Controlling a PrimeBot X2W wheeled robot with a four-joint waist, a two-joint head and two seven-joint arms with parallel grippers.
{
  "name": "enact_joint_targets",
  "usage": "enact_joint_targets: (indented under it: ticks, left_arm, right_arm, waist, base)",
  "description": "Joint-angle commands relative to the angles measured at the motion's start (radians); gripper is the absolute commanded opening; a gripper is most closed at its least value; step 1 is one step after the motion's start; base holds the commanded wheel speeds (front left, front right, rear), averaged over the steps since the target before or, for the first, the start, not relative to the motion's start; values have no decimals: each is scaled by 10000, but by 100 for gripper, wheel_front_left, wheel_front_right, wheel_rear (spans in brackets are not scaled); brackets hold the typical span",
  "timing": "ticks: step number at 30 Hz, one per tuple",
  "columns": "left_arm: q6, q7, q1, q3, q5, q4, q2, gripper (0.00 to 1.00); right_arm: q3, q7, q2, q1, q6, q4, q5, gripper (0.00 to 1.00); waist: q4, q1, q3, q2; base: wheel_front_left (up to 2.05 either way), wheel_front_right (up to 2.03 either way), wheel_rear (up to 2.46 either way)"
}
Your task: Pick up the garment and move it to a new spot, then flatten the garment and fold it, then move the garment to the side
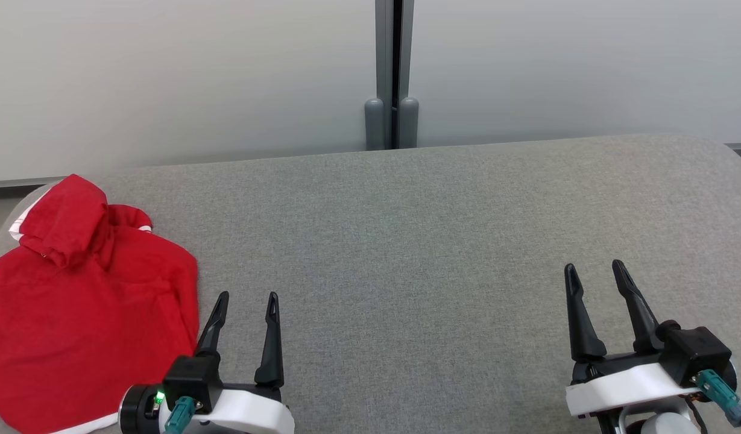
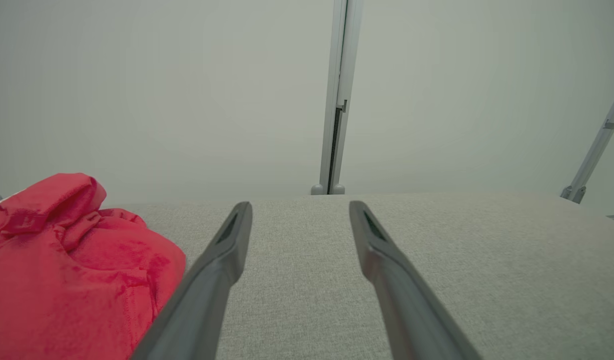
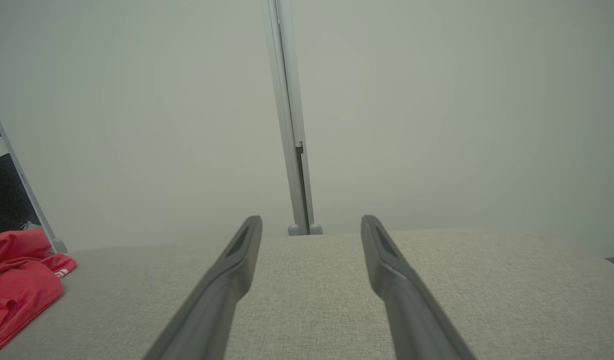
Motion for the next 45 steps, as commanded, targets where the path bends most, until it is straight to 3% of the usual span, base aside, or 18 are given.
enact_joint_targets:
  ticks: [1, 8, 30, 37, 45]
  left_arm:
    - [33, -21, -39, -7, -74, 17, 43, 100]
    - [78, -21, -74, 4, -155, 48, 45, 100]
    - [-134, -15, 385, 966, 206, -75, 39, 100]
    - [-218, -15, 486, 1120, 220, -69, 40, 100]
    - [-203, -14, 441, 1221, -18, -241, 42, 100]
  right_arm:
    - [-50, -61, -43, 10, 4, 21, 24, 100]
    - [-12, -61, -93, 197, 4, 38, 77, 100]
    - [1042, -60, -110, 429, 2, 224, 625, 100]
    - [1225, -61, -95, 480, 2, 284, 627, 100]
    - [1280, -61, -218, 275, 2, 364, 745, 100]
  waist:
    - [68, 0, -18, 0]
    - [711, 0, -142, 0]
    - [4188, 0, -530, 0]
    - [4782, 0, -467, 0]
    - [4895, 0, -249, 0]
  base:
    - [0, 0, 0]
    - [0, 0, 0]
    - [0, 0, 0]
    - [0, 0, 0]
    - [0, 0, 0]
